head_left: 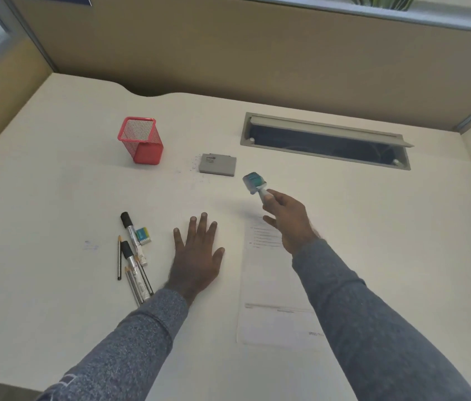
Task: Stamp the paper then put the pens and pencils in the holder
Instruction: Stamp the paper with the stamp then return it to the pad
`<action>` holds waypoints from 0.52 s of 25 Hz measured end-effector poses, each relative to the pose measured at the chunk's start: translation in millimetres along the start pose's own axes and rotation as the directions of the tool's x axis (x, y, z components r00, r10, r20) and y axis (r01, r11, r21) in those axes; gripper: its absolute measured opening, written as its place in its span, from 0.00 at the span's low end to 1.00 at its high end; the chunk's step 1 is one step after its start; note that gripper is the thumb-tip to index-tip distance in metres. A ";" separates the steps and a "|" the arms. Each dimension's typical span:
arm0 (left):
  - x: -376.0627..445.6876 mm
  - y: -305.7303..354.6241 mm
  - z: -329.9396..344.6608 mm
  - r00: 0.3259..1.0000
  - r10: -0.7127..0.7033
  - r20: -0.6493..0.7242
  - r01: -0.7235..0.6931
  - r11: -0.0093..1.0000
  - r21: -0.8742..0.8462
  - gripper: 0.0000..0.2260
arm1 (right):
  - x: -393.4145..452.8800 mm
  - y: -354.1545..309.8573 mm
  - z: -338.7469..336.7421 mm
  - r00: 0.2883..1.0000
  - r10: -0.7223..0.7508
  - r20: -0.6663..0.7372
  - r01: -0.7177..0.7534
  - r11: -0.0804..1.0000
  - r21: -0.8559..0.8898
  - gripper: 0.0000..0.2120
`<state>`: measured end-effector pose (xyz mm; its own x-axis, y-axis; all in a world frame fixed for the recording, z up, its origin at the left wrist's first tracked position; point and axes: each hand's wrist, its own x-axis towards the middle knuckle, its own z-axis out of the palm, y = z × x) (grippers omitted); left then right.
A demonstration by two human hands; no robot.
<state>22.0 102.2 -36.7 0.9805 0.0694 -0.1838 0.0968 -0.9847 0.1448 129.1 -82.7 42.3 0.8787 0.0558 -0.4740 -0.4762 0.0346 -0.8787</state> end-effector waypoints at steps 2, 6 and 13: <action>6.2 -4.6 4.5 1.000 0.004 0.005 -0.004 1.000 0.012 0.28 | 25.5 -8.0 20.1 0.995 -0.083 -0.054 0.076 0.990 -0.121 0.16; 10.6 -10.2 14.3 0.999 0.031 -0.040 -0.030 0.999 0.022 0.28 | 72.9 -16.9 55.4 0.988 -0.127 -0.087 0.091 0.937 -0.338 0.13; 11.3 -12.7 24.2 0.994 0.038 -0.102 -0.038 0.999 -0.003 0.27 | 116.0 -25.5 98.4 0.986 -0.154 -0.061 0.101 0.854 -0.510 0.12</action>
<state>27.7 111.6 -64.2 0.9958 0.0482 -0.0781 0.0599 -0.9861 0.1551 240.0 21.1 15.3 0.9418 -0.0115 -0.3359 -0.3010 -0.4736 -0.8277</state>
